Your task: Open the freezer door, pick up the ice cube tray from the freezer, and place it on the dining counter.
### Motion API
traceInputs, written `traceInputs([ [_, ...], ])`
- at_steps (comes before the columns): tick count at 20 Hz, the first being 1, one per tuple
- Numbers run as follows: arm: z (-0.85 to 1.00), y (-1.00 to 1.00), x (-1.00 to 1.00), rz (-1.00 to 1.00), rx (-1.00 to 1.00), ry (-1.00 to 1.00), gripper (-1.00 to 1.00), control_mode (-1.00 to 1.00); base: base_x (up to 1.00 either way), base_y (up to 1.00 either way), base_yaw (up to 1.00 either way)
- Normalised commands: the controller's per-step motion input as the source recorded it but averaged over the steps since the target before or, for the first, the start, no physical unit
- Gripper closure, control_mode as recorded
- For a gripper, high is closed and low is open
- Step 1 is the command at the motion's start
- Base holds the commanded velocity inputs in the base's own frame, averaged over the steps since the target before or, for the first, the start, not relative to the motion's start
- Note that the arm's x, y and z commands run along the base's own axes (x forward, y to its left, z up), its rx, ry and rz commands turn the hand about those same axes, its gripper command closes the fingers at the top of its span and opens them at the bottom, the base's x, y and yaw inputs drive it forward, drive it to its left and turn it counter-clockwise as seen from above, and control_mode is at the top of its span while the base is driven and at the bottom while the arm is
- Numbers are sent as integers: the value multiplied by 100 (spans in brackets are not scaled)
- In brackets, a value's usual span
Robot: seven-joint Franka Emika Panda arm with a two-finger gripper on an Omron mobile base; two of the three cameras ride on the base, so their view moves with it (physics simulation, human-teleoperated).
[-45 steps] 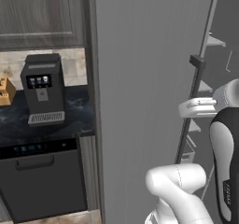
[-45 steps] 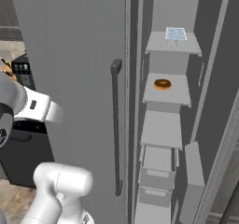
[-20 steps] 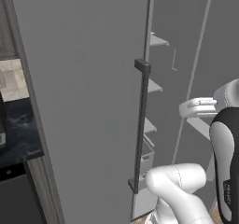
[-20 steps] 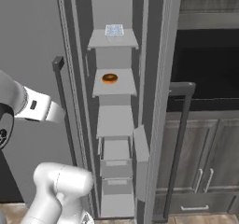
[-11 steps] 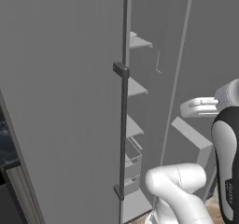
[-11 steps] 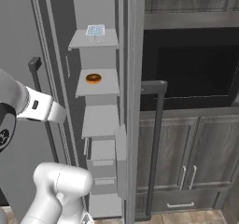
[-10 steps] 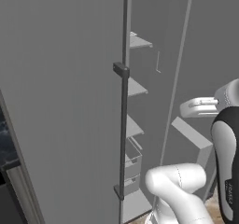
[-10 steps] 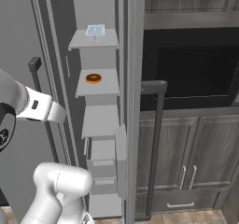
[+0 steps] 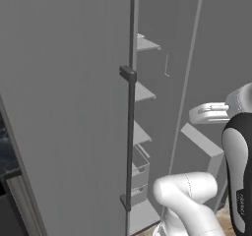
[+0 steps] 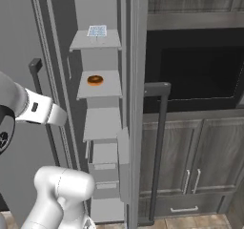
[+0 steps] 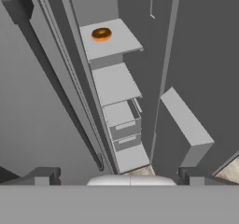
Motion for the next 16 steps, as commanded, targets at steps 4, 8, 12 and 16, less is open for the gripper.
traceInputs([
  [4, 0, 0, 0, 0, 0, 0, -100, 100, 62, -2, 0],
  [8, 0, 0, 0, 0, 0, 0, -100, 100, 49, 6, 0],
  [12, 0, 0, 0, 0, 0, 0, -100, 100, 0, 21, 0],
  [16, 0, 0, 0, 0, 0, 0, -100, 100, 31, 0, -1],
])
